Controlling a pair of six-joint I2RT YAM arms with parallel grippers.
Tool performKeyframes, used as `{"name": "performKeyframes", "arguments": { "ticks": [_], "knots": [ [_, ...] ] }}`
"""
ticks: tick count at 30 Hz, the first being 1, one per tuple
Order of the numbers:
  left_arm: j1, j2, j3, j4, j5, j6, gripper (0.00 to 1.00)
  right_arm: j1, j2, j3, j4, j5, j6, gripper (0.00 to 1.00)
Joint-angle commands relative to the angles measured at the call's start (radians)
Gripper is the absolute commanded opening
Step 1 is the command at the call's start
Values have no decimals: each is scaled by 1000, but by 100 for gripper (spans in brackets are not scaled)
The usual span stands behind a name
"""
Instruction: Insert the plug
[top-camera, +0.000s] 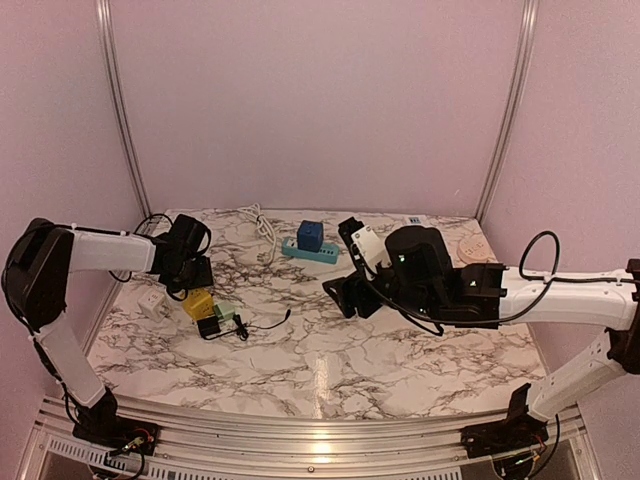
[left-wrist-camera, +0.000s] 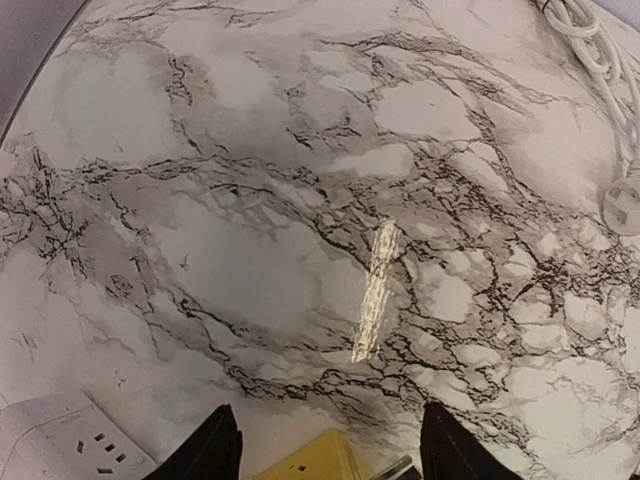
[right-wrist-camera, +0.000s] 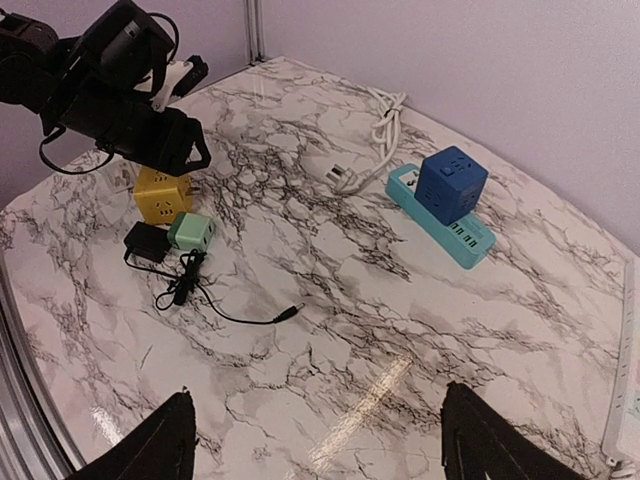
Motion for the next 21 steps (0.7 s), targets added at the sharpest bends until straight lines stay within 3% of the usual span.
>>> {"name": "performKeyframes", "arguments": {
  "ticks": [1,9,12,21],
  "knots": [
    [1,-1,130,-70,3,0,67,9,11,40,8,18,-18,81],
    [-46,127,416,-147,28,56,83,-1,14,6,43,116,-9,84],
    [-84,172,480,-188,16,57,87,-74,32,7,74,104,-2,84],
    [-131,85,345,-123,42,18,99,-350,164,77,177,-112,30,80]
  ]
}}
